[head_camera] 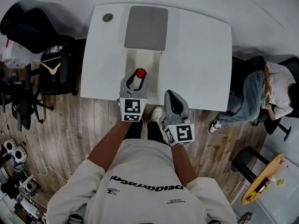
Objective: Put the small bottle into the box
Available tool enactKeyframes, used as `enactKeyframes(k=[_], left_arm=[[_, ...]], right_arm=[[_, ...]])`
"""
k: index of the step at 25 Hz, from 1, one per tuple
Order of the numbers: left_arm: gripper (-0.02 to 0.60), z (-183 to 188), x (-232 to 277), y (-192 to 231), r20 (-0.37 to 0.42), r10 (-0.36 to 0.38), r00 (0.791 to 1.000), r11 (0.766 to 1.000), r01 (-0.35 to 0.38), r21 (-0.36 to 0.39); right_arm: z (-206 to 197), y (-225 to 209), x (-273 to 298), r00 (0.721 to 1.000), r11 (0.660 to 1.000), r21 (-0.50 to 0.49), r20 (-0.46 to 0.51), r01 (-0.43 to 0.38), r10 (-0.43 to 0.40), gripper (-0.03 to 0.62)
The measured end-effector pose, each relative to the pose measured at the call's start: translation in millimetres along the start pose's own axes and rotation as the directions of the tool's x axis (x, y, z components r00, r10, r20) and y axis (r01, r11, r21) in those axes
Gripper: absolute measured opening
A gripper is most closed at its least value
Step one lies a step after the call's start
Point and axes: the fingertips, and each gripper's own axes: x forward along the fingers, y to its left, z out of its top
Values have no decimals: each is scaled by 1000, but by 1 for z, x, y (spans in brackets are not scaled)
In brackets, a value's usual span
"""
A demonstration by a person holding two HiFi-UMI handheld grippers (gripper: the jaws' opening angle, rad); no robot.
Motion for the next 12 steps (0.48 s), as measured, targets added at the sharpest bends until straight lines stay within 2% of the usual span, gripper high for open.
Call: enactKeyframes(k=[12], left_arm=[[147,-16,25,4,-38,7,999,1000,-6,11]], right_arm=[[-6,-8,7,1000,1000,1,-22,-2,2,0]])
